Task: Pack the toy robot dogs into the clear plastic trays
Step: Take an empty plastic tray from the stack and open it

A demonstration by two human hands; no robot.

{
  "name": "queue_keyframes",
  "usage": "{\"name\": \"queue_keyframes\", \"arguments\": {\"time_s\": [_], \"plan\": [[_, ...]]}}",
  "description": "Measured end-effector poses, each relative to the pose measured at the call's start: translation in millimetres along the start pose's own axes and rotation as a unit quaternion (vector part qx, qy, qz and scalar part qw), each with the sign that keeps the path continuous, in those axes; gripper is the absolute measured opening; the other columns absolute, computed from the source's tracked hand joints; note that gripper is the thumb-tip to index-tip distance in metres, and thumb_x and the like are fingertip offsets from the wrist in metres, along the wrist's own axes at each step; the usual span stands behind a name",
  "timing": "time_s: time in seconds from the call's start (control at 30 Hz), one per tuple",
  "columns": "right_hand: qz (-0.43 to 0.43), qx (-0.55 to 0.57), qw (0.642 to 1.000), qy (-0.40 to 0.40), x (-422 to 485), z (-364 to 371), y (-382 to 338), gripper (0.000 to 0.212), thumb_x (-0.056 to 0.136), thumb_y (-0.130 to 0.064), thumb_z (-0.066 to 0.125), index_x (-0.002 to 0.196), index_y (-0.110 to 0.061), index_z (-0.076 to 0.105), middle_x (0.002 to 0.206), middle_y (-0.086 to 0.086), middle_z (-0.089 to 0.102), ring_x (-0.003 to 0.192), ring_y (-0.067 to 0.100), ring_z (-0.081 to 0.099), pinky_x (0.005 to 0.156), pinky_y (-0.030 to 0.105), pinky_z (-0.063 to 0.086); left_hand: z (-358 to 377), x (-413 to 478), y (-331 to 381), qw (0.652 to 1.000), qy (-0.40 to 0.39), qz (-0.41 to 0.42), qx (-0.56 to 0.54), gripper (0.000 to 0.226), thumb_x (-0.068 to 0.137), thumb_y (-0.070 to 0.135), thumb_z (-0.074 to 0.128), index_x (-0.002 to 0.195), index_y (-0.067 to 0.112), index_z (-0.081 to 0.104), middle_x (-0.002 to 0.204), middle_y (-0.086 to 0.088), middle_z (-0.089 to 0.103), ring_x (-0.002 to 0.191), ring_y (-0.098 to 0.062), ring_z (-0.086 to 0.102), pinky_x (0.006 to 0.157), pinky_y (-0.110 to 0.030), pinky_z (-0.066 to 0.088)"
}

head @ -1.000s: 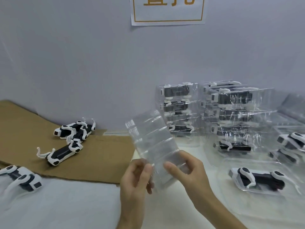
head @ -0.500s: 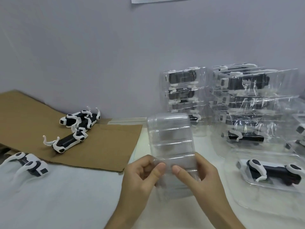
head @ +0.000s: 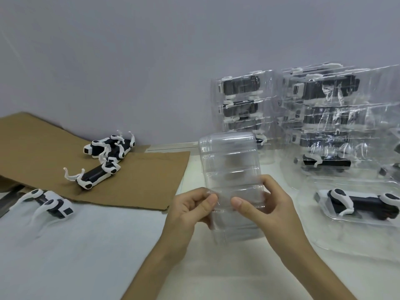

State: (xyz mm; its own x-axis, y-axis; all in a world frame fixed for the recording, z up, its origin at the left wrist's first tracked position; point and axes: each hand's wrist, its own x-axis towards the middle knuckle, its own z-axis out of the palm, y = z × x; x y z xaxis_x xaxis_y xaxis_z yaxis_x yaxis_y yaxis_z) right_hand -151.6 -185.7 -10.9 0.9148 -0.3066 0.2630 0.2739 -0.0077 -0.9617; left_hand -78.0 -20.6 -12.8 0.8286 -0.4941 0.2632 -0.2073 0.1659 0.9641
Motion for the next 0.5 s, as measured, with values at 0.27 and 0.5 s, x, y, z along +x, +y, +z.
{"name": "queue_keyframes", "arguments": {"time_s": [0.27,0.5], "plan": [[-0.046,-0.052,0.998,0.008,-1,-2,2,0.033,0.074,-0.030,0.086,0.096,-0.030,0.063,0.088,0.000,0.077,0.080,0.017,0.075,0.065,0.021,0.056,11,-3,-4,0.999,0.008,0.025,0.024,0.031,0.078,0.028,0.070,0.090,0.000,0.068,0.079,-0.013,0.074,0.061,-0.021,0.065,0.052,-0.031,0.050],[-0.064,-0.104,0.992,-0.032,1,-12,-1,0.061,0.063,-0.050,0.090,0.112,-0.030,0.060,0.093,-0.003,0.078,0.087,0.015,0.075,0.071,0.025,0.059,17,-7,-3,0.999,-0.026,0.016,0.045,0.017,0.086,0.015,0.068,0.100,0.006,0.073,0.092,-0.012,0.077,0.075,-0.024,0.072,0.057,-0.029,0.056]]}}
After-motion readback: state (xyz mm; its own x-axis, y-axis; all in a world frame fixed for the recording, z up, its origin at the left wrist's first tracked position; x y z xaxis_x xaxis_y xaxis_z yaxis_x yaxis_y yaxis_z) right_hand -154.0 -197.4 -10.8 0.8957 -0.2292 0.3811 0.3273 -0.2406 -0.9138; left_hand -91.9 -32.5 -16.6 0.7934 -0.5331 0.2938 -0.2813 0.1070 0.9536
